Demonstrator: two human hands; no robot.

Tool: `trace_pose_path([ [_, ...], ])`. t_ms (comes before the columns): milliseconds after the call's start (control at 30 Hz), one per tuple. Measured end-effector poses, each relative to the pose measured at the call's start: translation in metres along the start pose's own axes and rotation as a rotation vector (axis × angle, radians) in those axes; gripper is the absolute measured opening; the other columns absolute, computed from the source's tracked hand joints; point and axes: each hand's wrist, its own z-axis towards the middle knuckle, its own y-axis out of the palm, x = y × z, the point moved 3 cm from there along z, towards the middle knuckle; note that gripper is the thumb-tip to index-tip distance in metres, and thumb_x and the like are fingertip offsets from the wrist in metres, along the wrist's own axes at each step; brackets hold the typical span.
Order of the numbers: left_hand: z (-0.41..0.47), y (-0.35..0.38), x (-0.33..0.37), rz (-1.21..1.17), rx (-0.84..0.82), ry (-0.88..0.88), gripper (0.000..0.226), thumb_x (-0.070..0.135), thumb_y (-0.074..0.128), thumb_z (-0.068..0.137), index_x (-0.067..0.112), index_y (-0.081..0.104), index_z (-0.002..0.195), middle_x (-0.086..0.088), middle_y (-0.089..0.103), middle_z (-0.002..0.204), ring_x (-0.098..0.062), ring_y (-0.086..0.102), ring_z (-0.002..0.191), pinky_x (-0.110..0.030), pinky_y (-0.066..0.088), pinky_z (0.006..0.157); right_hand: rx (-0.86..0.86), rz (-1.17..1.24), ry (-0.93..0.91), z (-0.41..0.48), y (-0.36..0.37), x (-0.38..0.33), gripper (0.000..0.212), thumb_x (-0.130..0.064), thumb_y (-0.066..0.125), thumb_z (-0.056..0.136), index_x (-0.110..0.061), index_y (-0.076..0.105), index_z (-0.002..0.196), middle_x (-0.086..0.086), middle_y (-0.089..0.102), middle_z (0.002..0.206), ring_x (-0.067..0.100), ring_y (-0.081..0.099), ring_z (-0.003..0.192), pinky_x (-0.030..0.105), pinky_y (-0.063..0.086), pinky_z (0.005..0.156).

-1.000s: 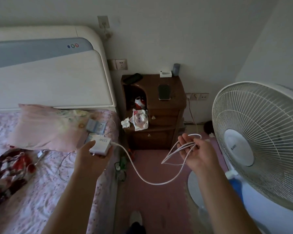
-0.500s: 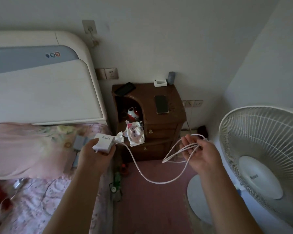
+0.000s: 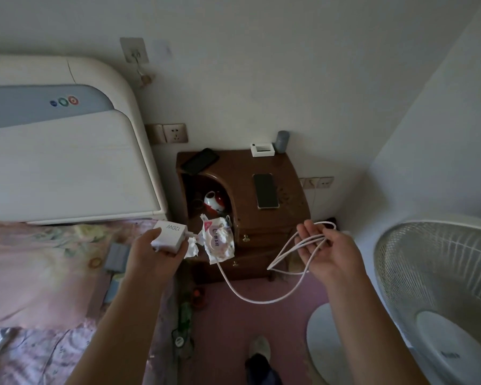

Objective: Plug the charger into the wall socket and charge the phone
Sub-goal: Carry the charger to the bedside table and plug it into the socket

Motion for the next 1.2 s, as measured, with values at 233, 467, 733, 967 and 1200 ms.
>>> trace_pose_path([
  [233,0.032,0.035,0.001,-0.019,0.005,0.055,0.04,0.014,0.045,0.092,0.005,0.042,0.131,-0.02,0.056,0.122,-0.037,0.053,0.116,-0.048,0.044,0.098,-0.041,-0.043,0.074,0.058,0.039,-0.022,0.033,-0.012,0.042,0.098,-0.004,0.054,0.127,0.01,0.07,0.102,0.025,0.067,0.096,0.039,0.051,0.074],
  [467,0.066,0.071,-0.001,-0.049,0.051,0.083,0.048,0.015,0.047,0.091,0.008,0.039,0.137,-0.018,0.05,0.136,-0.037,0.05,0.121,-0.049,0.04,0.105,-0.052,-0.056,0.115,0.102,0.07,-0.045,0.022,-0.011,0.042,0.097,-0.005,0.058,0.113,0.012,0.07,0.101,0.028,0.066,0.098,0.042,0.049,0.092],
  [733,0.075,0.096,-0.007,-0.074,0.062,0.122,0.047,0.014,0.045,0.091,0.008,0.039,0.137,-0.02,0.051,0.133,-0.038,0.052,0.118,-0.049,0.043,0.1,-0.049,-0.104,0.162,0.132,0.091,-0.06,0.018,-0.011,0.043,0.097,-0.007,0.058,0.105,0.012,0.07,0.102,0.027,0.067,0.097,0.042,0.05,0.086],
  [967,0.085,0.107,0.006,-0.103,0.105,0.147,0.05,0.012,0.049,0.089,0.01,0.039,0.137,-0.018,0.051,0.134,-0.037,0.052,0.118,-0.05,0.047,0.093,-0.051,-0.09,0.183,0.151,0.108,-0.065,0.016,-0.01,0.042,0.097,-0.008,0.057,0.102,0.011,0.069,0.1,0.027,0.066,0.096,0.042,0.048,0.093],
  [1200,0.11,0.124,0.02,-0.122,0.107,0.126,0.052,0.011,0.05,0.087,0.011,0.038,0.138,-0.017,0.051,0.133,-0.038,0.053,0.117,-0.05,0.05,0.087,-0.037,-0.098,0.182,0.176,0.125,-0.068,0.018,-0.011,0.042,0.098,-0.008,0.056,0.107,0.011,0.069,0.102,0.028,0.066,0.097,0.043,0.049,0.09],
])
